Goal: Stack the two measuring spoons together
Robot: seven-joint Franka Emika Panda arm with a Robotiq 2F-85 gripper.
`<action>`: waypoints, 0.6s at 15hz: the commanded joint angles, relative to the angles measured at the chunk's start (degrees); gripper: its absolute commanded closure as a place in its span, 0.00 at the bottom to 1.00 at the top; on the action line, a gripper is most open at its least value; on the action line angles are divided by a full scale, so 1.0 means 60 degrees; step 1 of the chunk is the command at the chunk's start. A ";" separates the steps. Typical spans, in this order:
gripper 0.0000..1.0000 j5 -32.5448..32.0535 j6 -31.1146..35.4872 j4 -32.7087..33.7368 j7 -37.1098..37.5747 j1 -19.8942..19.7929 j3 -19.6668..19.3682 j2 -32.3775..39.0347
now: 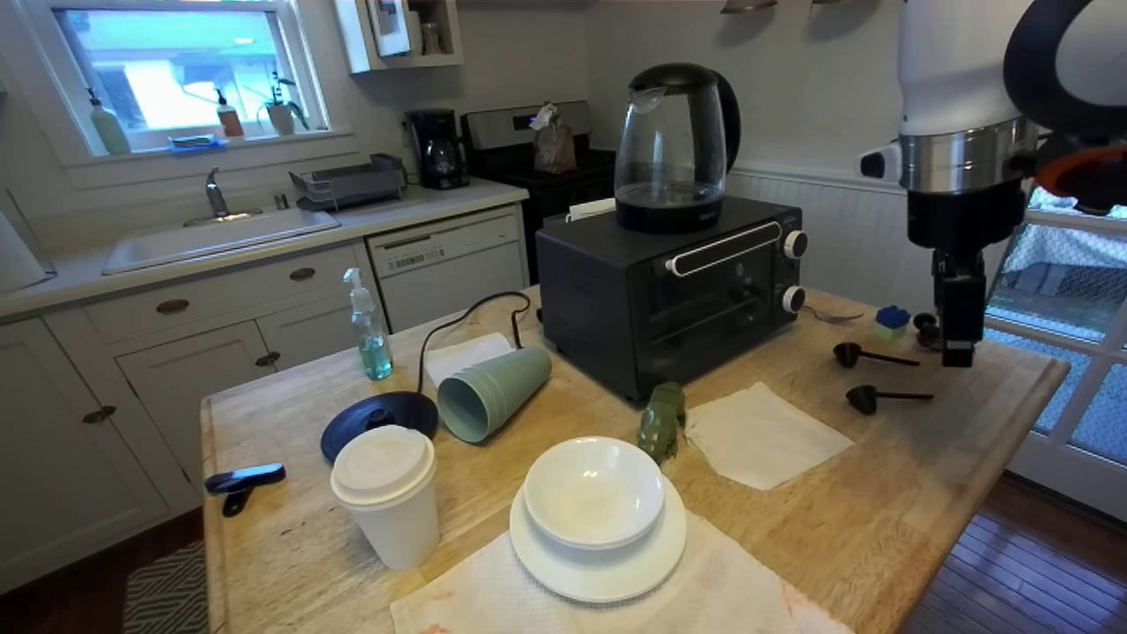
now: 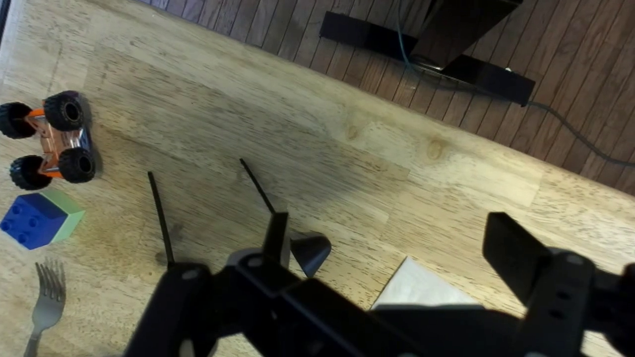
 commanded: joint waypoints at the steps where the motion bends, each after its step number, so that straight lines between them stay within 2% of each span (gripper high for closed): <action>1: 0.00 0.0225 0.0220 0.0331 -0.0590 -0.0290 -0.0359 0.0731; 5: 0.00 0.0190 0.0986 0.0595 -0.1083 -0.0672 -0.0807 0.1596; 9: 0.00 0.0775 0.2187 0.0925 -0.2264 -0.1034 -0.1064 0.2506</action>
